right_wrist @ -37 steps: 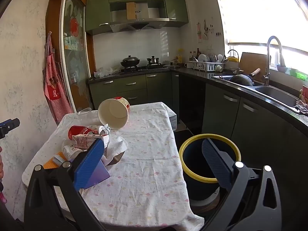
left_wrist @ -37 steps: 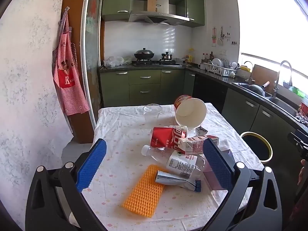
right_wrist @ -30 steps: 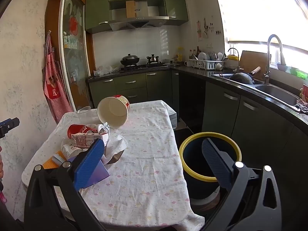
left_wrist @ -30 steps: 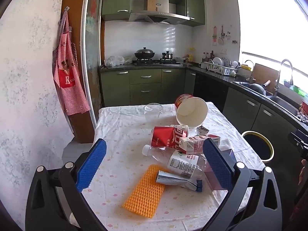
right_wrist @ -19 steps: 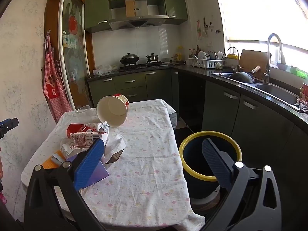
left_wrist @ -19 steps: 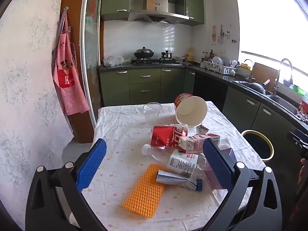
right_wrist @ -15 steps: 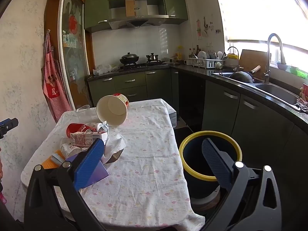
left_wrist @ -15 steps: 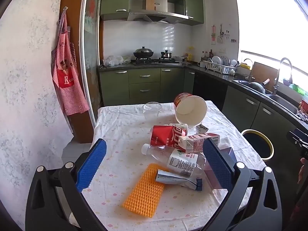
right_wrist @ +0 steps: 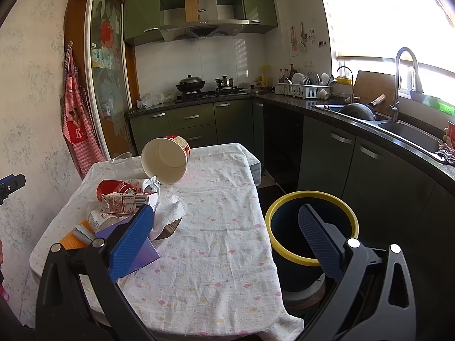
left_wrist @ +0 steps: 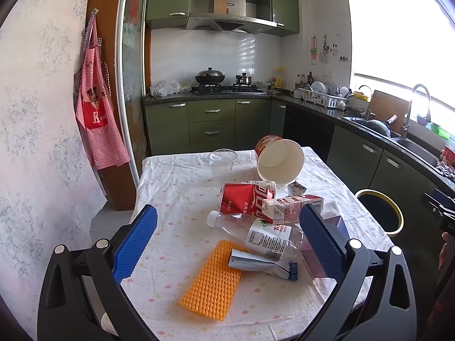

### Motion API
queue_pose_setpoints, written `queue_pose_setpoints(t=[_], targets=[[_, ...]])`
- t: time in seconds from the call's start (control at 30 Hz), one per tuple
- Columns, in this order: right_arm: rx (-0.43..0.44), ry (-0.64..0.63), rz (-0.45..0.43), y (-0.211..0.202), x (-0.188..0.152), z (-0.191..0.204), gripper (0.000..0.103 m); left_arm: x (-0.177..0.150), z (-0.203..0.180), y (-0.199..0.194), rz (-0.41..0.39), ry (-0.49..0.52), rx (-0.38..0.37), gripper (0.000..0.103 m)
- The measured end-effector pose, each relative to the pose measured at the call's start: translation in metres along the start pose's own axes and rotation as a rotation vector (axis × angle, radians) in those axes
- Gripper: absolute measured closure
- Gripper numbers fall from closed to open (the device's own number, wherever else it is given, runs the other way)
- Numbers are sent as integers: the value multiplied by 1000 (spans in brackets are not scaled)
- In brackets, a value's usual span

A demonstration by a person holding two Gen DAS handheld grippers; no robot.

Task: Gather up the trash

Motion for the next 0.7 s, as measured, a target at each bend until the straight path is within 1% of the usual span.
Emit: queue_pose_setpoints(t=[0.7], targets=[[0,0,7,4,-3,0,6,-1,-1,2,8,3,-16,4]])
Point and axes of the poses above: each gripper's, at about its wrist camera, not at the fingertips, and y roughly the way its jaws point, z to its left, x to its top, the point moved 9 cm from there along y, roughly the way its jaws point, and after that the axes turned 12 degrees about x, right-handed, at the moved point
